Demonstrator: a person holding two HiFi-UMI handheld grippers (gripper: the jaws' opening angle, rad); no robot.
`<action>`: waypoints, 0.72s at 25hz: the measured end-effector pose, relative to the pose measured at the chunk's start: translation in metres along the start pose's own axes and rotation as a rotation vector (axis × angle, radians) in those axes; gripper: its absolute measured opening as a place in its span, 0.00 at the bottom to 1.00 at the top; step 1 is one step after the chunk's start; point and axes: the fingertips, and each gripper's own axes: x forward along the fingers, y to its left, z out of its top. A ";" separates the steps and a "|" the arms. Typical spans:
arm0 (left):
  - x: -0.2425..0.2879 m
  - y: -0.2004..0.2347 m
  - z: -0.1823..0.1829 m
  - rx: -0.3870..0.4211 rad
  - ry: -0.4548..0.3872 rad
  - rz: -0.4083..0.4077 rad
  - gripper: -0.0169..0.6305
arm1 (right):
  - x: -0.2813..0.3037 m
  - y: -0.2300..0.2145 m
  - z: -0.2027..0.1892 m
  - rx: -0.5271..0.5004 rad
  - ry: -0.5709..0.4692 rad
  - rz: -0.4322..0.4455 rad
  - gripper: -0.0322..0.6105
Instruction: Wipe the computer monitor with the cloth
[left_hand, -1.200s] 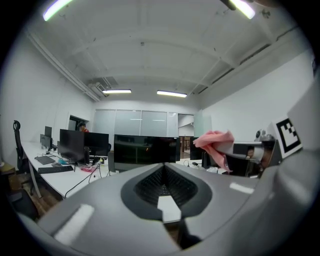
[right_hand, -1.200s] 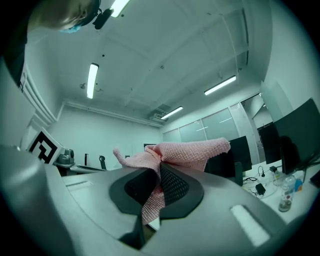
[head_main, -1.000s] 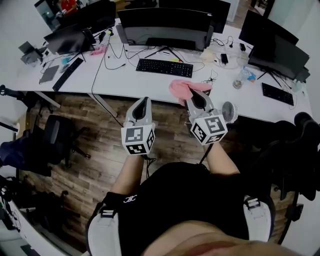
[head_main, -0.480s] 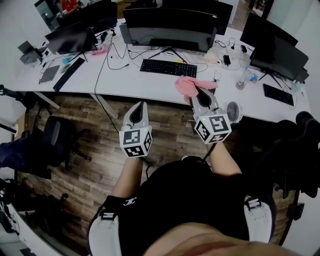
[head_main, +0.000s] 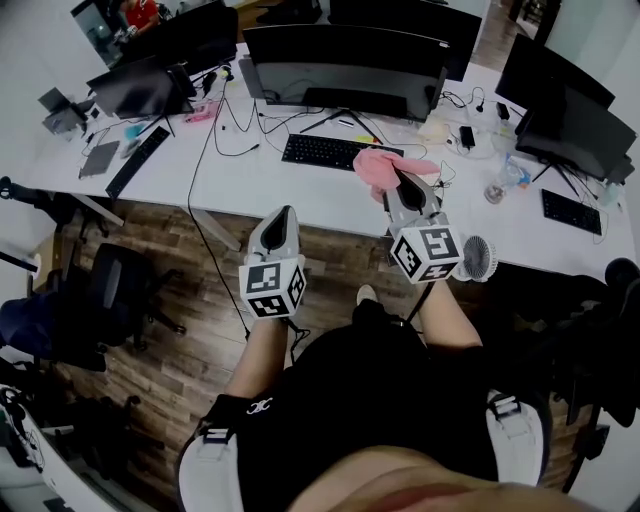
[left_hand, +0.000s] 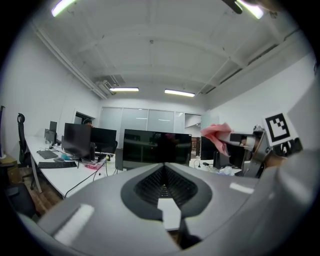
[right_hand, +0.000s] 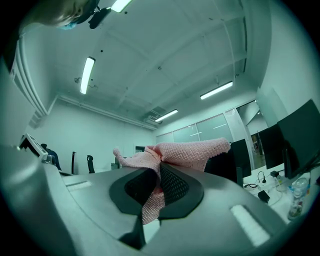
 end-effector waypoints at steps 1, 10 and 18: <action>0.015 0.002 0.001 -0.003 0.003 -0.001 0.10 | 0.013 -0.008 -0.004 0.003 0.005 0.003 0.07; 0.173 0.008 0.020 0.023 0.003 -0.022 0.10 | 0.129 -0.097 -0.020 0.002 0.013 0.028 0.07; 0.264 0.021 0.026 0.027 0.000 0.011 0.10 | 0.213 -0.141 -0.033 0.012 0.011 0.089 0.07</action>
